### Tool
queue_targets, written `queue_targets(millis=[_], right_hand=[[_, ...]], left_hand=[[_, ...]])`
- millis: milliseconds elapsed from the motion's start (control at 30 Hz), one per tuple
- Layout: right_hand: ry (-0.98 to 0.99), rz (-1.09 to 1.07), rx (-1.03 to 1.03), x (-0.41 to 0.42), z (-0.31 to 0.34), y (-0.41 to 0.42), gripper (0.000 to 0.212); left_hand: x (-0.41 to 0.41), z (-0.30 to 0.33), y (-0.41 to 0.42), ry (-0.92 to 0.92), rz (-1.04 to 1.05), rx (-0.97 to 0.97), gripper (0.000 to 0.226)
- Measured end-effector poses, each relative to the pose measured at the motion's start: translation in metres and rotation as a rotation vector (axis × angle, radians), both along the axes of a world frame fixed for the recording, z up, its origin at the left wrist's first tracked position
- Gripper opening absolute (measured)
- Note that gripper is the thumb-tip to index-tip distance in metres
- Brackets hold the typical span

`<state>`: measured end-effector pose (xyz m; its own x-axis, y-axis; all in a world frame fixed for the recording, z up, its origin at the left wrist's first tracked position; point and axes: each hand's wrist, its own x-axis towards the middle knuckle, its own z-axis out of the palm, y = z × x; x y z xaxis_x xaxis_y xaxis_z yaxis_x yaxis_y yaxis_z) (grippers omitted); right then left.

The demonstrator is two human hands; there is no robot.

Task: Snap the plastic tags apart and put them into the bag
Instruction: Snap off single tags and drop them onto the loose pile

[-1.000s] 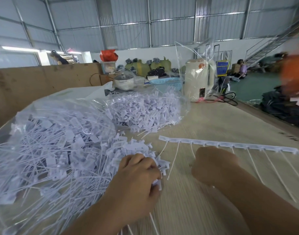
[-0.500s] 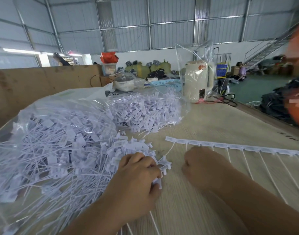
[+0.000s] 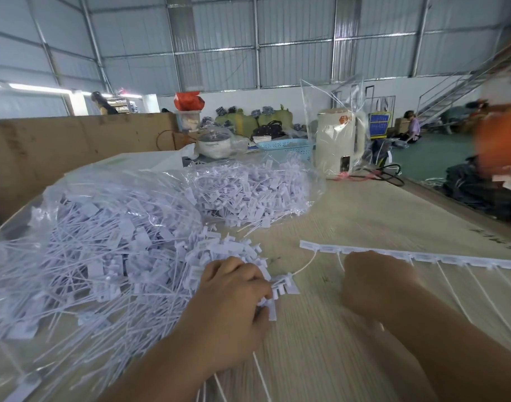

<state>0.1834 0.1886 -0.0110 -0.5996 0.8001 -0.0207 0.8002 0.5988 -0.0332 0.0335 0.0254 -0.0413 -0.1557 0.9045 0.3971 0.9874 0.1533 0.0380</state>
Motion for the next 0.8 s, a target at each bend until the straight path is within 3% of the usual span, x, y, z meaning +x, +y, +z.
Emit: queue_targets(millis=[100, 200, 267, 367, 467, 600, 800], right_hand=[[0.040, 0.031, 0.072, -0.002, -0.002, -0.002, 0.006], [0.125, 0.281, 0.145, -0.014, -0.017, 0.000, 0.050], [0.134, 0.476, 0.018, -0.023, -0.023, -0.005, 0.059], [0.152, 0.488, -0.052, -0.027, -0.021, -0.008, 0.047], [0.112, 0.434, 0.000, -0.022, -0.013, -0.006, 0.013], [0.130, 0.289, 0.008, -0.019, -0.013, 0.001, 0.026], [0.135, 0.140, 0.002, -0.017, -0.018, 0.010, 0.018]], left_hand=[[0.000, -0.001, 0.001, -0.007, -0.006, 0.012, 0.025], [0.000, -0.002, 0.003, -0.002, -0.007, 0.010, 0.026], [-0.001, -0.002, 0.003, -0.005, -0.008, 0.009, 0.026], [-0.001, -0.002, 0.002, -0.001, -0.009, 0.009, 0.027], [-0.002, -0.002, 0.002, -0.012, -0.011, 0.017, 0.026], [-0.003, -0.001, 0.003, -0.009, 0.000, 0.007, 0.026], [-0.002, 0.002, 0.002, -0.022, 0.013, 0.029, 0.019]])
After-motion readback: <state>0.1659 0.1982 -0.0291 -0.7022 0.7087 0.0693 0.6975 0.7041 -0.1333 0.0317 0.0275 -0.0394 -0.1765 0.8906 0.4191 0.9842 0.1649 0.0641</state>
